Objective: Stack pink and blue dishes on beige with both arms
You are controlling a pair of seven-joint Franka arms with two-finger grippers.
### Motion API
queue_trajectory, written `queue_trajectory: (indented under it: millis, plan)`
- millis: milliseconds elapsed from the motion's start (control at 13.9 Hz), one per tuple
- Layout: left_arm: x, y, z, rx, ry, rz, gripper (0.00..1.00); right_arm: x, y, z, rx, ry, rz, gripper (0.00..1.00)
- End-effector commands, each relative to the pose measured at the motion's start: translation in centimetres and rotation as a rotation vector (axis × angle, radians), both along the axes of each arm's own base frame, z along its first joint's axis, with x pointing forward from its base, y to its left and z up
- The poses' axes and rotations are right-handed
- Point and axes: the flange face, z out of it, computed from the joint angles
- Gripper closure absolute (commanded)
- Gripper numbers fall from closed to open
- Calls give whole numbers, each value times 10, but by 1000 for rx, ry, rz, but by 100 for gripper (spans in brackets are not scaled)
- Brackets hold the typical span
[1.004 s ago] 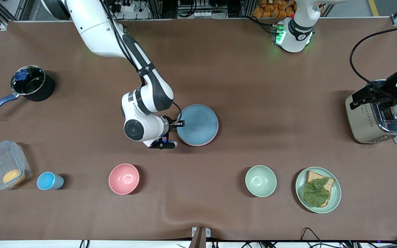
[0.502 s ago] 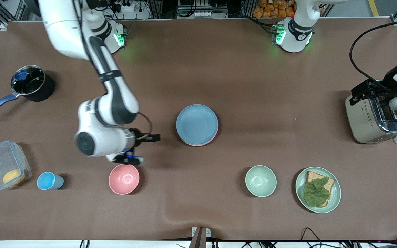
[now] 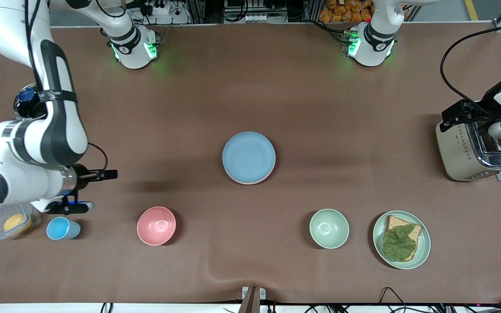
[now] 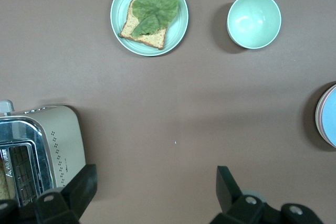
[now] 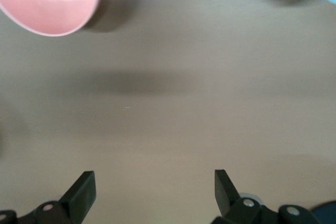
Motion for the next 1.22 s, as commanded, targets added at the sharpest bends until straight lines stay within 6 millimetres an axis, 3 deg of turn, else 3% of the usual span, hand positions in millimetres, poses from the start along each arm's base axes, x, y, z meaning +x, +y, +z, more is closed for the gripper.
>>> queue_trajectory:
  millis: [0,143,287,430,717,933,1148]
  plan:
    - [-4,0,4,20,4,-27,0,-13,-13,70,-62,-86,24,0]
    - [-5,0,3,20,5,-27,0,-33,-26,124,-68,-159,6,0]
    - [-5,0,3,20,5,-27,0,-66,-42,193,-59,-258,-20,0]
    - [-5,0,3,20,5,-27,0,-86,-51,234,-51,-318,-33,0]
    - [-4,-3,7,20,-2,-24,0,-115,-65,231,-50,-256,-86,0]
    - [-4,-8,9,20,-5,-32,0,-113,-46,231,-76,-257,-47,0]
    - [-4,-10,8,20,-4,-34,0,-108,-44,232,-79,-260,-42,0]
